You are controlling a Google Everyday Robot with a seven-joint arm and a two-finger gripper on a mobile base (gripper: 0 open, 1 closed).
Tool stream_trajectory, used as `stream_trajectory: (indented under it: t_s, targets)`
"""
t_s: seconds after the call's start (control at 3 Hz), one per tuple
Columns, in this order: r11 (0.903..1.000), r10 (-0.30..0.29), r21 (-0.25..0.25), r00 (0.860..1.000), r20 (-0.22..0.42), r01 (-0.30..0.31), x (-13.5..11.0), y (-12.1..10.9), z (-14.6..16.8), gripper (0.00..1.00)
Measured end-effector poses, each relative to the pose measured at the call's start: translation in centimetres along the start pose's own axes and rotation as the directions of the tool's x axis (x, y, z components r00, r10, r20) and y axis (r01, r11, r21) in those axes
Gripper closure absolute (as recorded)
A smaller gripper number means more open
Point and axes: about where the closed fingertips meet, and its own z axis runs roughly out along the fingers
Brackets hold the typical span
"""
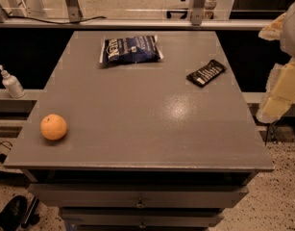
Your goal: Move orange near blue chip bag
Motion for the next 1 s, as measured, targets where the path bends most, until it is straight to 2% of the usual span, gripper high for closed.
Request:
stream_trajectory:
  t_s: [0.33, 0.67, 1.0]
  targets:
    - [1.0000, 0.000, 0.000, 1.000, 0.000, 0.000, 0.0, 0.0, 0.0, 0.00]
    - [0.9999, 0.015, -0.007, 0.998, 0.068, -0.015, -1.4, 0.6, 0.4, 0.00]
    - [0.9989, 0.038, -0.035, 0.980, 0.193, -0.032, -5.4, 2.5, 1.8, 0.00]
